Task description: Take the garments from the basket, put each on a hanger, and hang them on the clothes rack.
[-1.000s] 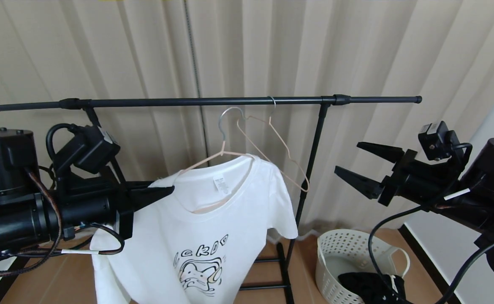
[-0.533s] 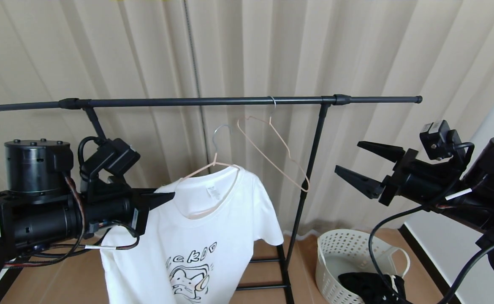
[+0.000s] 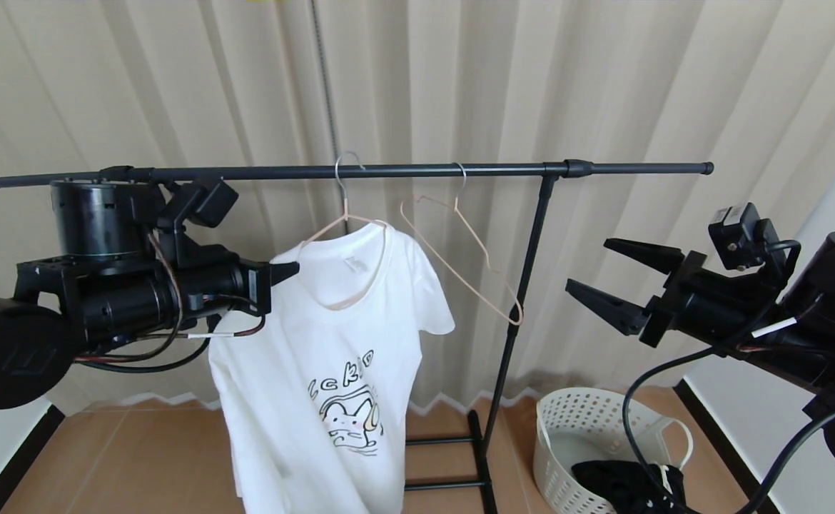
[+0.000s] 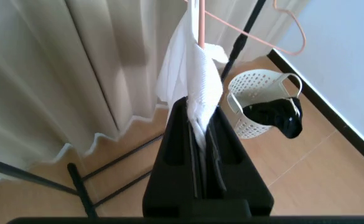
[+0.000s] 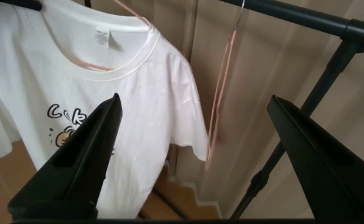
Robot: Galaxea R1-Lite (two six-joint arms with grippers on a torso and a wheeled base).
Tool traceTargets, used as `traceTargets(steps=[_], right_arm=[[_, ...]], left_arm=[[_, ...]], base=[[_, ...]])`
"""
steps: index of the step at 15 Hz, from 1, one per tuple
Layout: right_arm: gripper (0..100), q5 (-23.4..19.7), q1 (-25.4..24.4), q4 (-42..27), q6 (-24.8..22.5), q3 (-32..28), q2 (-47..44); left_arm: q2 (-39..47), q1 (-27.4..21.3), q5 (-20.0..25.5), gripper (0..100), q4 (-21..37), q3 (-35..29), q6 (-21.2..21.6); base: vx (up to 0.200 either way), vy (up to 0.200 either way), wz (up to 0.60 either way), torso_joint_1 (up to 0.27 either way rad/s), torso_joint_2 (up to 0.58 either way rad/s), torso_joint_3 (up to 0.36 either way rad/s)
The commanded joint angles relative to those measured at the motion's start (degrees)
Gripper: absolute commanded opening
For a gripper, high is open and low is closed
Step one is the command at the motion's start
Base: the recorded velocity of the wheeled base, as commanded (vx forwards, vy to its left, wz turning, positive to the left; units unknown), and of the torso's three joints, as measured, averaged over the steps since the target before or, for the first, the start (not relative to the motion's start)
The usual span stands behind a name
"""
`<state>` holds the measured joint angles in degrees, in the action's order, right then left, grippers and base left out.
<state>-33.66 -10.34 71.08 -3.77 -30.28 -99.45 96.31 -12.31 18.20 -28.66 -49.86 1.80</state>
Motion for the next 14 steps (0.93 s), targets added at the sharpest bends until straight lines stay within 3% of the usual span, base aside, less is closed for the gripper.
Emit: traceTargets(steps=[1, 5, 14], right_arm=[[100, 0.0, 0.0, 0.0, 0.0, 0.0, 0.1], [100, 0.0, 0.1, 0.0, 0.0, -0.2, 0.0], [100, 0.1, 0.3, 0.0, 0.0, -0.2, -0.1]], left_arm=[[3.9, 1.4, 0.0, 0, 0.0, -3.1, 0.0], [8.4, 3.6, 0.0, 0, 0.0, -7.3, -0.7], [15.4, 3.8, -0.2, 0, 0.0, -16.8, -1.4]], base=[[0.0, 0.0, 0.0, 0.0, 0.0, 0.0], [0.0, 0.0, 0.0, 0.0, 0.0, 0.0], [0.0, 0.0, 0.0, 0.0, 0.0, 0.0]])
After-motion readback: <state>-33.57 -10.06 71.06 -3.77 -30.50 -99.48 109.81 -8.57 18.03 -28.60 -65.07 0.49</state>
